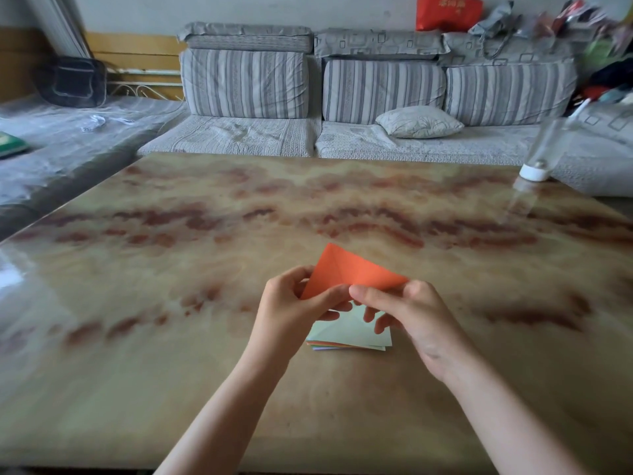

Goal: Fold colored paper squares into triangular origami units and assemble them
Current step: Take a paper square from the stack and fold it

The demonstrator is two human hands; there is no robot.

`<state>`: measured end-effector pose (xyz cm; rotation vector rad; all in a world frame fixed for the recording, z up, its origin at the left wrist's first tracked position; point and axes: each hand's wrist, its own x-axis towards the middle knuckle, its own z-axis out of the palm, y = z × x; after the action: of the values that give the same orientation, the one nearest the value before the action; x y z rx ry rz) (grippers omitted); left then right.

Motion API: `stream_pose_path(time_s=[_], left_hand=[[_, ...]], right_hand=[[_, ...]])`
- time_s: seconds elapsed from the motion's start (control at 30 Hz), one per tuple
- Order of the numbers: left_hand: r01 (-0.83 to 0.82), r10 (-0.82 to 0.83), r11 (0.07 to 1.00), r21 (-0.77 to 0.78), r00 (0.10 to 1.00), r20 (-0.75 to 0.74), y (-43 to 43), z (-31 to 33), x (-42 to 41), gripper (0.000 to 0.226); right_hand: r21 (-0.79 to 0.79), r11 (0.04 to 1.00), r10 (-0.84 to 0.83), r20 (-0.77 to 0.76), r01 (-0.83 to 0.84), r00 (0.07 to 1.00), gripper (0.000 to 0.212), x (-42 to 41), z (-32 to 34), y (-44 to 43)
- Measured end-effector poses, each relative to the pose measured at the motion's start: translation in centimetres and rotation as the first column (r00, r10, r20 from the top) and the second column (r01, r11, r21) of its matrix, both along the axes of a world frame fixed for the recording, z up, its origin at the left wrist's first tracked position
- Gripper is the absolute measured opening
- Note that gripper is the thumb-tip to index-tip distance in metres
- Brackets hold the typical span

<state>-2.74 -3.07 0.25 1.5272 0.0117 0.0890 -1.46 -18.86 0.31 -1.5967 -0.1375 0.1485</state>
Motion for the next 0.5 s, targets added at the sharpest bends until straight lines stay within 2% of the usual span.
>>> stream_pose_path(time_s=[0.13,0.37,0.5], left_hand=[[-0.036,0.036,0.999,-0.007,0.999,0.024,-0.5,-0.3,-0.1,0.011],[-0.115,0.115,0.993,-0.009,0.991,0.065,-1.2,-0.3,-0.4,0.01],[-0.137,0.137,0.991,-0.01,0.987,0.079,-1.1,-0.2,-0.3,0.012]], right_hand=[[0.056,0.998,-0.034,-0.02,0.035,0.999,0.008,0.0,-0.2,0.3],[0.106,0.988,-0.104,-0.068,0.111,0.992,0.016,0.0,-0.4,0.4],[0.127,0.987,-0.095,-0.058,0.102,0.994,0.015,0.1,-0.2,0.2]])
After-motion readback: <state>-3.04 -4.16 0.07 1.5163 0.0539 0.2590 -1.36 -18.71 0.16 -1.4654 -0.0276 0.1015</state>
